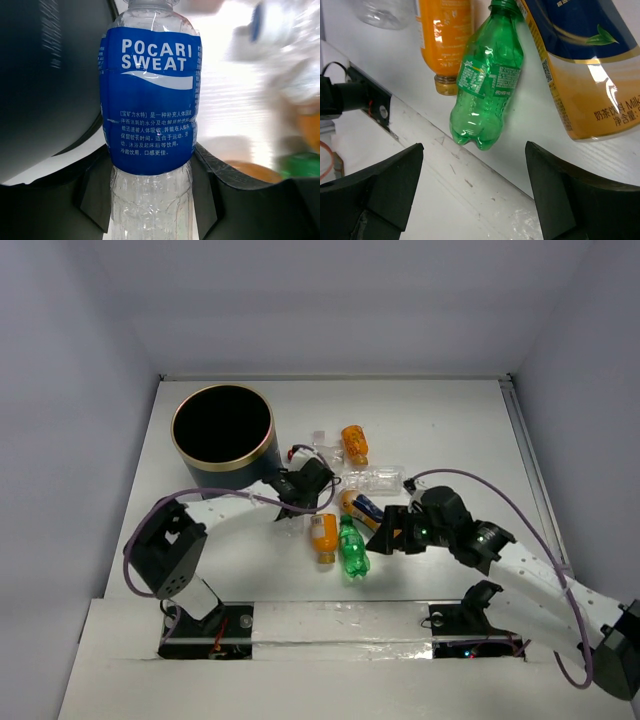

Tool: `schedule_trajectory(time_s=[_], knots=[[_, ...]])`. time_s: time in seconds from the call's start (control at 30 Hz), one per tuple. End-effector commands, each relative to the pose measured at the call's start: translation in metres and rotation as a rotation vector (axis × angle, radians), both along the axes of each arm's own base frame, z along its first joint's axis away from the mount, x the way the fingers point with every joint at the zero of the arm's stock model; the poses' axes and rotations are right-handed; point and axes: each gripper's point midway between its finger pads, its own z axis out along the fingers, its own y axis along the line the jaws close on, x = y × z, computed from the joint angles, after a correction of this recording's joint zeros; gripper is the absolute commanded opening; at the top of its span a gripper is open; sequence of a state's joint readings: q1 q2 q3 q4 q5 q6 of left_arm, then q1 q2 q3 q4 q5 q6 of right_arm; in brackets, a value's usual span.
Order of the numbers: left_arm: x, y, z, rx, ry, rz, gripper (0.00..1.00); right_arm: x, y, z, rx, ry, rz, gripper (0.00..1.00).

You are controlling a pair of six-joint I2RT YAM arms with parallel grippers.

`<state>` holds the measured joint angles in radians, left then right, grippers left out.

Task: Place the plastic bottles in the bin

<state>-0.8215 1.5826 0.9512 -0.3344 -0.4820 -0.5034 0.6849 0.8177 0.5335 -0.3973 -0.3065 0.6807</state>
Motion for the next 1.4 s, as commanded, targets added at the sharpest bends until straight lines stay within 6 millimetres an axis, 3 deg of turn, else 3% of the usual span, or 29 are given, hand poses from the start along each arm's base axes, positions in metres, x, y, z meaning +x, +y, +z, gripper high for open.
schedule_trajectory(time_s=[0.0, 0.17, 0.2, 0.27, 0.3, 0.33, 0.37, 0.4, 0.47, 0.5, 0.6, 0.67, 0.77, 0.8, 0.93, 1.03, 1.23, 1.37], knots=[[0.012, -0.017, 0.077, -0.176, -0.121, 0.015, 0.27, 0.016, 0.018, 0.022, 0.007, -0.096, 0.010, 0.88], [-0.005, -0.038, 0.134, -0.333, -0.169, -0.043, 0.26, 0.019, 0.030, 0.014, -0.046, -0.087, 0.018, 0.94], [-0.008, -0.042, 0.158, -0.386, -0.202, -0.054, 0.26, 0.020, 0.032, 0.014, -0.051, -0.088, 0.021, 0.96], [-0.010, -0.043, 0.184, -0.444, -0.234, -0.056, 0.26, 0.017, 0.040, 0.016, -0.058, -0.093, 0.043, 0.97], [-0.010, -0.042, 0.215, -0.503, -0.285, -0.060, 0.26, 0.019, 0.042, 0.010, -0.082, -0.083, 0.044, 0.97], [-0.011, -0.041, 0.230, -0.526, -0.311, -0.059, 0.26, 0.016, 0.045, 0.009, -0.091, -0.083, 0.059, 0.97], [-0.011, -0.037, 0.249, -0.544, -0.348, -0.060, 0.26, 0.019, 0.047, 0.009, -0.099, -0.082, 0.052, 0.97], [-0.011, -0.034, 0.283, -0.593, -0.409, -0.062, 0.26, 0.018, 0.049, 0.001, -0.128, -0.073, 0.055, 0.97], [-0.008, -0.021, 0.313, -0.601, -0.472, -0.037, 0.27, 0.020, 0.051, -0.004, -0.150, -0.070, 0.053, 0.97], [-0.006, -0.015, 0.342, -0.619, -0.527, -0.038, 0.28, 0.022, 0.051, -0.007, -0.162, -0.065, 0.050, 0.97], [0.008, 0.016, 0.375, -0.577, -0.617, 0.025, 0.30, 0.021, 0.056, -0.020, -0.204, -0.051, 0.068, 0.96], [0.024, 0.043, 0.382, -0.545, -0.659, 0.094, 0.30, 0.023, 0.057, -0.027, -0.224, -0.043, 0.072, 0.95], [0.042, 0.067, 0.378, -0.524, -0.682, 0.123, 0.31, 0.023, 0.058, -0.035, -0.245, -0.035, 0.075, 0.93], [0.052, 0.083, 0.367, -0.494, -0.675, 0.167, 0.31, 0.023, 0.059, -0.036, -0.246, -0.034, 0.076, 0.93], [0.071, 0.110, 0.342, -0.431, -0.668, 0.234, 0.32, 0.022, 0.059, -0.044, -0.266, -0.028, 0.071, 0.89], [0.081, 0.128, 0.323, -0.403, -0.648, 0.282, 0.45, 0.023, 0.058, -0.046, -0.270, -0.025, 0.057, 0.84], [0.083, 0.136, 0.298, -0.402, -0.605, 0.296, 0.70, 0.017, 0.063, -0.054, -0.258, -0.002, 0.075, 0.90], [0.075, 0.126, 0.307, -0.453, -0.603, 0.249, 0.74, 0.014, 0.071, -0.058, -0.245, 0.016, 0.094, 0.88]])
